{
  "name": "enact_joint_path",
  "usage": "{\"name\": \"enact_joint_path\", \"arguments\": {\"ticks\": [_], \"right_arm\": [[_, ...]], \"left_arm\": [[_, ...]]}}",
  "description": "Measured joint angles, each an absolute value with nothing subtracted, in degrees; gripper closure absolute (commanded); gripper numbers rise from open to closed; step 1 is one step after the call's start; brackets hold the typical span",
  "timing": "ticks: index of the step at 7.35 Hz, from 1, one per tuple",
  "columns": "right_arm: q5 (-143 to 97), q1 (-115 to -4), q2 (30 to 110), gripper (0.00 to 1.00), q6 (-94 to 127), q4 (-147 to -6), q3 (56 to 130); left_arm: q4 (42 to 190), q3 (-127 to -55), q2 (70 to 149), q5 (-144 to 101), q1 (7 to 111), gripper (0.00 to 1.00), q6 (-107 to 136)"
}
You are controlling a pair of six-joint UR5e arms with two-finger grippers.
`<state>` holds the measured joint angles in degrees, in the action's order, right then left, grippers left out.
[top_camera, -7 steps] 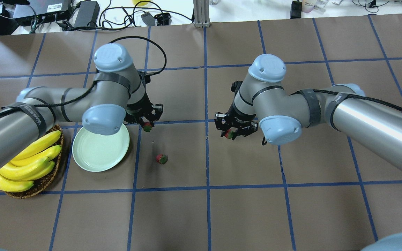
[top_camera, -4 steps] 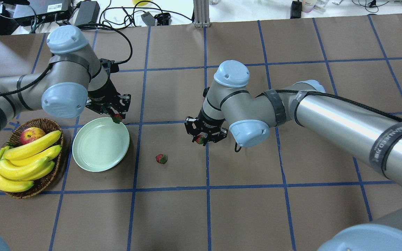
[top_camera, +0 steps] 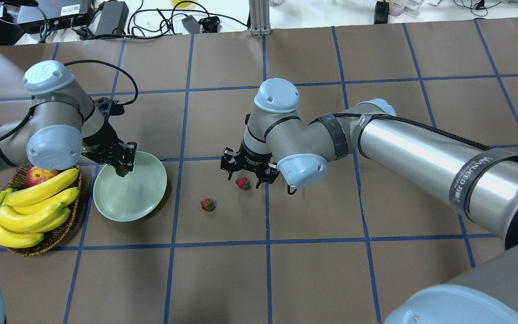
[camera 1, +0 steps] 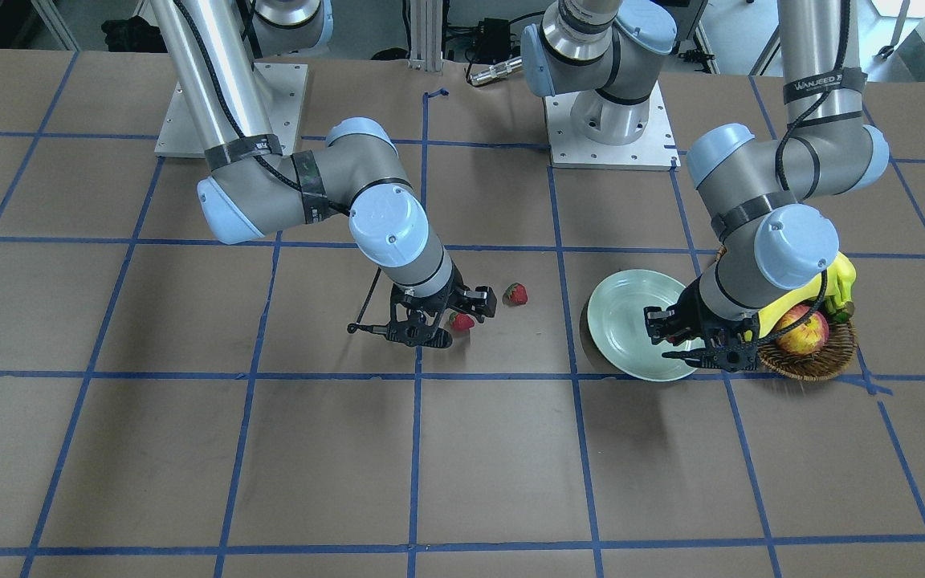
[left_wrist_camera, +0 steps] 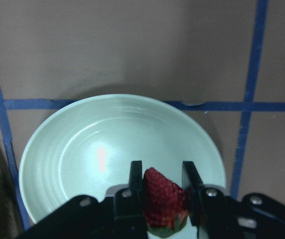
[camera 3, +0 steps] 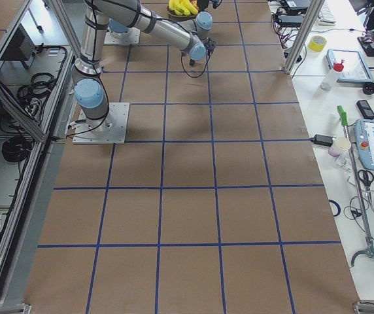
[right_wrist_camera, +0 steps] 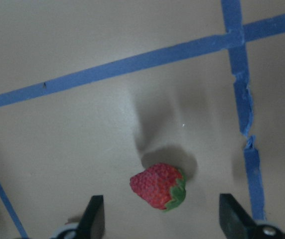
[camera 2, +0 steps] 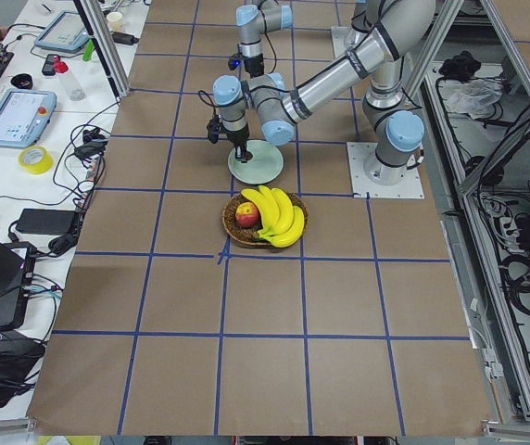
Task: Collect all strawberries into plate
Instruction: 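Lower the left gripper's strawberry onto the plate while the right gripper sets its strawberry down, then raise the right arm away while the left gripper reaches toward the remaining strawberries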
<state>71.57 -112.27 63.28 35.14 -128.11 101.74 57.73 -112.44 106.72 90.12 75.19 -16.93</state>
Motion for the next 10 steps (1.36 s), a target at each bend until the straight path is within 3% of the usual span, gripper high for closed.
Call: {"name": "enact_joint_path", "arguments": {"ticks": [2,4,7,10], "right_arm": [[76.6,-111.3,67.4,0.0,30.7,-124.8,100.2],[80.2,-106.0,74.7,0.0,24.4,-113.6,97.5],[85.9,-96.9,85.6,0.0,14.4,-98.4,93.7],[89.7,-95.7,86.3,0.0,11.8,-85.3,84.1]], "left_arm": [[56.7,-113.2,106.9,90.4,75.0,0.02,-19.2],[58.0,-113.0,105.9,90.5,75.9,0.0,-18.3],[61.8,-111.3,102.9,90.3,85.6,0.0,-5.1],[62.0,-112.1,104.3,90.2,97.3,0.03,14.9]]}}
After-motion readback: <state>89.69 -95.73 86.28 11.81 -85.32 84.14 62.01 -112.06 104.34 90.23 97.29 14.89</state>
